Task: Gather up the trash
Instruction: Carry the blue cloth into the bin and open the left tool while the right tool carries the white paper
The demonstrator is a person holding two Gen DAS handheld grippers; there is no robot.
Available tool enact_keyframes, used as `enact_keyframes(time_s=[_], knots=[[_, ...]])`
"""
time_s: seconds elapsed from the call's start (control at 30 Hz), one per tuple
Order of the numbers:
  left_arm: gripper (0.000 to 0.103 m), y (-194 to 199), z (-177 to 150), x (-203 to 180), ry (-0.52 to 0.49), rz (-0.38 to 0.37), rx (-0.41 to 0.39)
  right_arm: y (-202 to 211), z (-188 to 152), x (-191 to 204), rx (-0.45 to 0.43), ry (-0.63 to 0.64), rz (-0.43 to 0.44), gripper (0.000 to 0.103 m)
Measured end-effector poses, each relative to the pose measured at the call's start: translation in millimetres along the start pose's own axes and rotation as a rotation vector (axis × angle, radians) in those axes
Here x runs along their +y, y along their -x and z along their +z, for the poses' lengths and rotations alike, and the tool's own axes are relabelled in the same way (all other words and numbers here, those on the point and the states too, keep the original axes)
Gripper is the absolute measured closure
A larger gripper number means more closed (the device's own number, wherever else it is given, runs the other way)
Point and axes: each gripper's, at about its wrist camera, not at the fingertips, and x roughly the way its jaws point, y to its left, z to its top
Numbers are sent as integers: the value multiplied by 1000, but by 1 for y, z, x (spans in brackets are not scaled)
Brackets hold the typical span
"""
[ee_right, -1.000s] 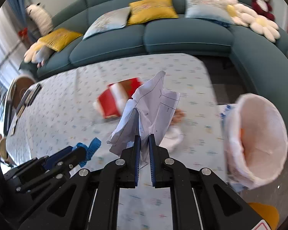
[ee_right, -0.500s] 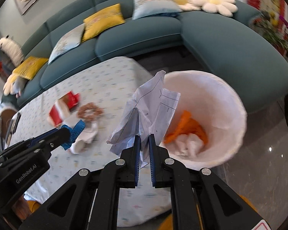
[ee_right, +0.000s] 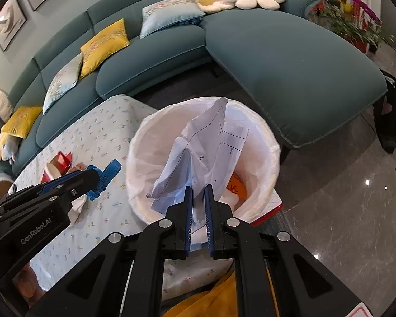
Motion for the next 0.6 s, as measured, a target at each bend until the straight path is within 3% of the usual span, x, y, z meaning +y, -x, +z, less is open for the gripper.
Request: enact_keyframes(time_s=[0.4,0.47,0.53,0.6], knots=[[78,-24,17,-22,-22,-16,33,-16,10,-20,10,-46,-3,93],[72,-25,19,-23,-18,-7,31,-17,11,-21,9,-48,-2,93],[56,-24,20,-21,-8,14,24,-19,11,-20,12,-49,2,93],[55,-24,21,-19,2,18,16,-20,11,-20,13,-49,3,93]])
